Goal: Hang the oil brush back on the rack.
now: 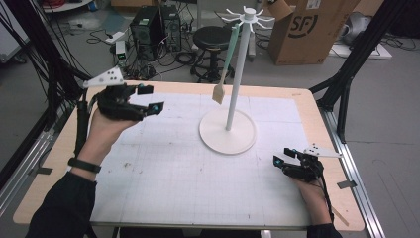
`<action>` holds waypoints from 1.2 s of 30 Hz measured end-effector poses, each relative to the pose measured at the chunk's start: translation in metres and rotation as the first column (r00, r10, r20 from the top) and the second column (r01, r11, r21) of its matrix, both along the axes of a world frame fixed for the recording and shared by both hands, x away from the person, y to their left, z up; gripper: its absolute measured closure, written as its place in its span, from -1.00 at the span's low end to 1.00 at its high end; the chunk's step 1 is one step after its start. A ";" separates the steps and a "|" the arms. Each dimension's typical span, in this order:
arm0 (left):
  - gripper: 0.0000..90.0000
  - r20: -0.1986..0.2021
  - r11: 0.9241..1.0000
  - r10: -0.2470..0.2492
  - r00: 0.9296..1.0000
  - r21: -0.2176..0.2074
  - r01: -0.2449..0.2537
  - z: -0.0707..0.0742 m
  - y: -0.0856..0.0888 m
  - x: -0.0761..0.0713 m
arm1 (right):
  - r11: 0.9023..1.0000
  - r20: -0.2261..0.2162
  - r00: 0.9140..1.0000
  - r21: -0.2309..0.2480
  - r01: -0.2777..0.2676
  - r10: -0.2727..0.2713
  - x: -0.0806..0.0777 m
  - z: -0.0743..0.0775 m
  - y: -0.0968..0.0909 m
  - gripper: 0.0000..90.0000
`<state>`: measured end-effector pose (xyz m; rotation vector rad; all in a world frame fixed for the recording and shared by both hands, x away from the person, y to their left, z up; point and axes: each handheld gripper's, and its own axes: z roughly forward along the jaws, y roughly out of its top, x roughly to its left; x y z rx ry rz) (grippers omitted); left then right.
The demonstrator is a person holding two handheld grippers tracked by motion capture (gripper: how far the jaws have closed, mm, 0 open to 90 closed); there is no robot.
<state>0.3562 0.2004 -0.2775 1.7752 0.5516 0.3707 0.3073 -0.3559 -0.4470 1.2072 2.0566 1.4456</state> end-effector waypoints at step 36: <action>-0.57 -0.101 0.989 0.145 0.984 0.033 -0.142 -0.152 0.063 -0.049 | 0.999 -0.001 1.000 -0.034 0.001 -0.001 0.000 0.000 0.004 -0.26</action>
